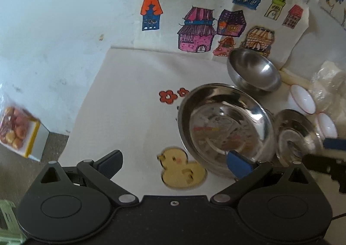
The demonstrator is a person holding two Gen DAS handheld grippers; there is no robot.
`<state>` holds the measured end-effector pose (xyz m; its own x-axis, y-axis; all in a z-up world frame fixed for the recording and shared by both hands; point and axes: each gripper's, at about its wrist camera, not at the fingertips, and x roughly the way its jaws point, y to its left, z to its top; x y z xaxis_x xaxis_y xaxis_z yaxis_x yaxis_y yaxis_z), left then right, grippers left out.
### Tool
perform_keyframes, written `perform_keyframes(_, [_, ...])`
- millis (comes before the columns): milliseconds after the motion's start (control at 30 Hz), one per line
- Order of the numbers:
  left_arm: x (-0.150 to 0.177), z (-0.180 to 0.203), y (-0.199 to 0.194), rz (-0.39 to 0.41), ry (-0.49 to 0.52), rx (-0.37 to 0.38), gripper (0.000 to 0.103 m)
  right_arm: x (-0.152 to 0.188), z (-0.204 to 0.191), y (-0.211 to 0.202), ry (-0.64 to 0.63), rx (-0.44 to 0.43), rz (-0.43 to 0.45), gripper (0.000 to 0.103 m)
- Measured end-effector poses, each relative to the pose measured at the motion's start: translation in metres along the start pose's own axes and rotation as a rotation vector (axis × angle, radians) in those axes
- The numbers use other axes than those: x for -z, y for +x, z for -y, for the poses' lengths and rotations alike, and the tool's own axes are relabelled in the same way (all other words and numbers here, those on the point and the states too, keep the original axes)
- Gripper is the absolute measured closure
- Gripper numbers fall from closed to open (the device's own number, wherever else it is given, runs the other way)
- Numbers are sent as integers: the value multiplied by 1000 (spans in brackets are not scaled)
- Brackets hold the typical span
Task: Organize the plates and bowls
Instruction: 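Reach both grippers to the nearest steel plate and close them on its rim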
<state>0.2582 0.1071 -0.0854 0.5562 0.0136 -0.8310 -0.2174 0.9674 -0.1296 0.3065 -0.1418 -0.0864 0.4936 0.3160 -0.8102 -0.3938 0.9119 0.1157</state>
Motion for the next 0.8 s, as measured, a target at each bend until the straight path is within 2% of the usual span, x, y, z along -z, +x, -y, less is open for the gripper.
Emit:
perform_keyframes(133, [-12,-2,23,-24,17,4,1,-22,0,27,-5,15,-5,1])
perform_keyframes(500, [-17,-4,53,-86,-40,87,11,-54,-2,70,-18,12,-46,20])
perform_keyframes(633, [-18,-4,56,-101,-69,109,21,-58,-4,83,-36,4,-71,28])
perform_keyframes(800, [-18,-5,61,-136,-131,140,48,-64,-9,97,-58,-4,-99,45])
